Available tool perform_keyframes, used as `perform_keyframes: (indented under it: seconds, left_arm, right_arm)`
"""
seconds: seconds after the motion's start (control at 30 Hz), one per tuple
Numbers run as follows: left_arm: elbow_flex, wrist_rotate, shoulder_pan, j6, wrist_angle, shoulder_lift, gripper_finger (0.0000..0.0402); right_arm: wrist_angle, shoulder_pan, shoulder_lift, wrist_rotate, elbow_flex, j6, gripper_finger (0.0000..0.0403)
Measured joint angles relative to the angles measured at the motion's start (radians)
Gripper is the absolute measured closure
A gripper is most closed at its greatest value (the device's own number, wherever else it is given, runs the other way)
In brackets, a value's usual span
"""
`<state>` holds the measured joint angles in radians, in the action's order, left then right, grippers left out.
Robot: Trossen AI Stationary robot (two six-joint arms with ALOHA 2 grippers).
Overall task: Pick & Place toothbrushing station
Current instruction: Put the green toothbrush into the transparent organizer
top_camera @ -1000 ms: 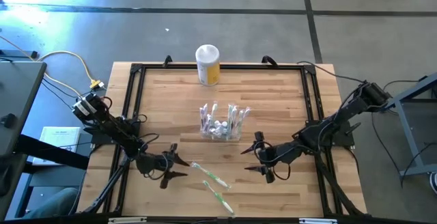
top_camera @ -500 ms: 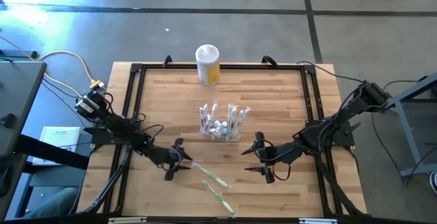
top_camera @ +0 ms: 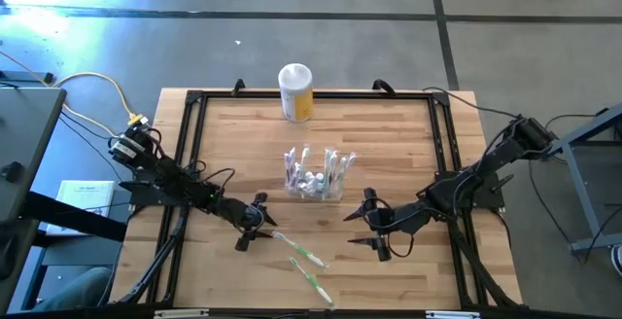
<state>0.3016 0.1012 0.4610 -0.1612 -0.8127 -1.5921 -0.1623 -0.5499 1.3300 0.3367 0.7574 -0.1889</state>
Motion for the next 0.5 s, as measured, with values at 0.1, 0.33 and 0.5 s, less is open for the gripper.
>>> perform_keyframes:
  seconds: [0.1, 0.33, 0.5]
  left_arm:
    - [0.0, -0.009, -0.003, 0.018, -0.012, 0.0, 0.0226]
    - [0.021, -0.006, -0.003, 0.055, -0.008, 0.0, 0.0226]
    - [0.073, -0.005, -0.003, 0.089, 0.075, 0.0, 0.0226]
  right_arm:
    - [-0.001, 0.0, 0.0, 0.0, 0.0, -0.002, 0.0149]
    - [-0.012, 0.0, 0.0, 0.0, 0.0, -0.022, 0.0149]
    - [-0.011, 0.0, 0.0, 0.0, 0.0, -0.029, 0.0149]
